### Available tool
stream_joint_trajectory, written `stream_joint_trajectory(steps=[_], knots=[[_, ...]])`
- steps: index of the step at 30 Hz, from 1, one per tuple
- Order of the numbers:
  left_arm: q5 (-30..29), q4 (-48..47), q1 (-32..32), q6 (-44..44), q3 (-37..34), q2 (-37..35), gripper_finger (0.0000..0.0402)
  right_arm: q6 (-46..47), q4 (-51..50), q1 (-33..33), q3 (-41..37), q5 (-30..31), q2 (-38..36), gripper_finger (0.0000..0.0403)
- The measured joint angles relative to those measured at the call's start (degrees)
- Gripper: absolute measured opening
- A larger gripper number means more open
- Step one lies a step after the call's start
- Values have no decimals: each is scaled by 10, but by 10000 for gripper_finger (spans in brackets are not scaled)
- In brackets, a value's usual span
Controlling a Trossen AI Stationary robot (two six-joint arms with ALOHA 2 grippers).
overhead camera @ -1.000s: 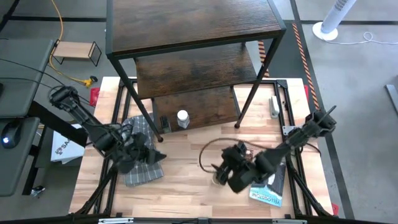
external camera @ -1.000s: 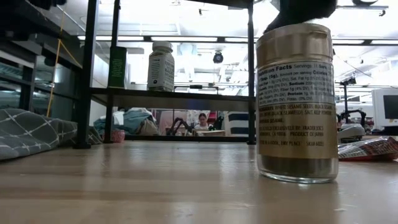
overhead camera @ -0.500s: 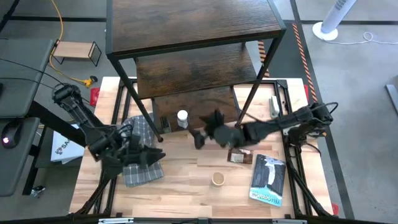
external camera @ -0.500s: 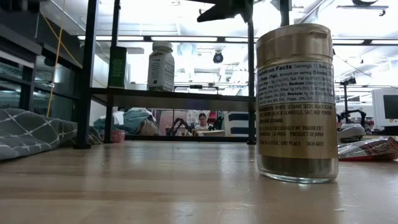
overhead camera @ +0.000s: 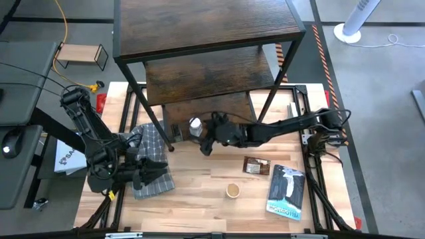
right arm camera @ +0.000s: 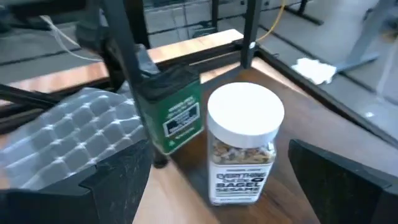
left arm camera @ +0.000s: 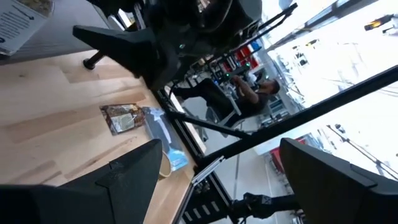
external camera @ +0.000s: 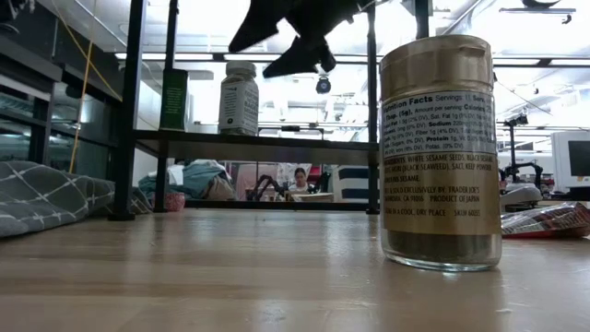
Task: Shelf spices
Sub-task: Remove the white seasoning bottle from the shelf
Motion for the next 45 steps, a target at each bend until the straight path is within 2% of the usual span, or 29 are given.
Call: stream_joint_trajectory(steps=[4,11,15,18,22,29,31,34,36,38,42,45], knots=[[0,0,1,-3,0,0,321,-11,13,-1,0,37,13,371],[0,0,1,-5,0,0,321,-20,78,-21,0,1,48,371],[0,-2,1,-5,0,0,321,15,85,-33,0,-26,65,363],[1,-5,1,-5,0,0,321,35,82,-34,0,-31,70,316],[2,-5,1,10,0,0,321,43,80,-29,0,-18,64,179],[1,-5,1,28,0,0,321,29,19,13,-1,-57,-14,181],[2,-6,1,30,0,0,321,38,-34,45,-1,-49,-50,181],[1,-15,1,30,0,0,321,73,-124,112,0,2,-95,181],[0,-24,3,26,0,0,321,132,-204,167,0,54,-115,181],[0,-26,7,26,0,0,321,235,-305,225,0,115,-121,181],[0,-31,19,26,0,0,321,543,-508,347,0,210,-105,181],[0,-32,26,26,0,0,321,768,-614,426,0,253,-71,181]])
